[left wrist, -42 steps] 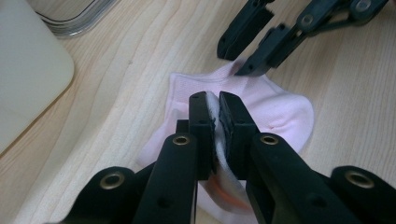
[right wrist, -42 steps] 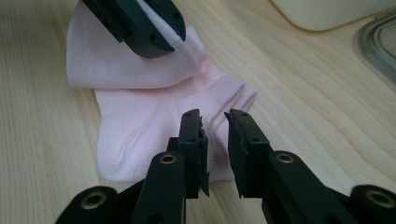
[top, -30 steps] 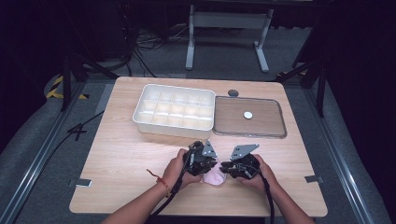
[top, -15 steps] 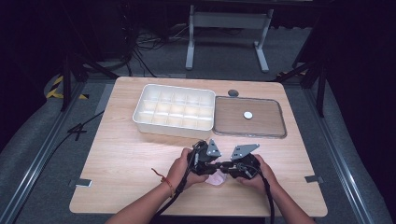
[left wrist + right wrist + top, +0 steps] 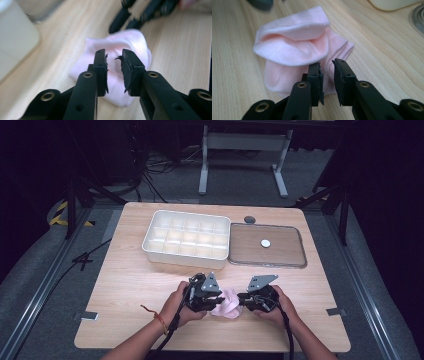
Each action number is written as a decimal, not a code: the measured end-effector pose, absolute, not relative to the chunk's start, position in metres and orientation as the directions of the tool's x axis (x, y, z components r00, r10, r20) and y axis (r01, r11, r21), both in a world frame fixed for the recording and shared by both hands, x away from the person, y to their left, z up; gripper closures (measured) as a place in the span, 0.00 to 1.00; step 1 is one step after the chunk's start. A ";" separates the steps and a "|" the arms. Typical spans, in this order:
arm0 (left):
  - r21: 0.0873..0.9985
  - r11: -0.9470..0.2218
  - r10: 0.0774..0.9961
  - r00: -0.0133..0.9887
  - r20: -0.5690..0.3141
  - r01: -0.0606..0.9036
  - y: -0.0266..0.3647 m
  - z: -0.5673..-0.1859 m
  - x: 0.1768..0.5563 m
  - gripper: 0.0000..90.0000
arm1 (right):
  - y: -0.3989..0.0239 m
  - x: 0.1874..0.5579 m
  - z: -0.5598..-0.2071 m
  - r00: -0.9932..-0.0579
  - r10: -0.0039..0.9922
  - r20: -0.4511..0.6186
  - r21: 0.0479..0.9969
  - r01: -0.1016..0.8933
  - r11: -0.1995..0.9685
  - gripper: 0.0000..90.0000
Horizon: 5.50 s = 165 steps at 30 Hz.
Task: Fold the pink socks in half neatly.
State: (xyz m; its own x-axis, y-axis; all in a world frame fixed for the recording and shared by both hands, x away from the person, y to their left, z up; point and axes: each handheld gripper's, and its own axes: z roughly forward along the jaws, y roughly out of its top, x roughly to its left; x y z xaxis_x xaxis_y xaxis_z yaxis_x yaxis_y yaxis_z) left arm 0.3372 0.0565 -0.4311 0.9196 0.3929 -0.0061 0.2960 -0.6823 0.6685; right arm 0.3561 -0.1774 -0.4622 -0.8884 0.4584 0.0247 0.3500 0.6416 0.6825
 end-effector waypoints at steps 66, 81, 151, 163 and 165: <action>0.703 -0.634 0.416 0.908 -0.041 0.322 0.057 -0.449 0.332 0.71 | -0.158 0.341 -0.465 -0.871 0.473 -0.131 0.666 0.276 0.693 0.88; 0.724 -0.635 0.414 0.910 0.023 0.271 0.052 -0.454 0.320 0.82 | -0.158 0.342 -0.466 -0.871 0.476 -0.118 0.671 0.284 0.685 0.88; 0.671 -0.631 0.435 0.894 -0.110 0.389 0.070 -0.470 0.339 0.92 | -0.150 0.355 -0.468 -0.877 0.468 -0.114 0.715 0.255 0.651 0.99; 0.715 -0.593 0.462 0.884 -0.073 0.369 0.079 -0.456 0.339 0.92 | -0.130 0.355 -0.477 -0.868 0.485 -0.110 0.747 0.250 0.616 1.00; 0.717 -0.590 0.464 0.882 -0.075 0.372 0.078 -0.455 0.339 0.92 | -0.130 0.355 -0.477 -0.866 0.488 -0.111 0.748 0.251 0.614 0.99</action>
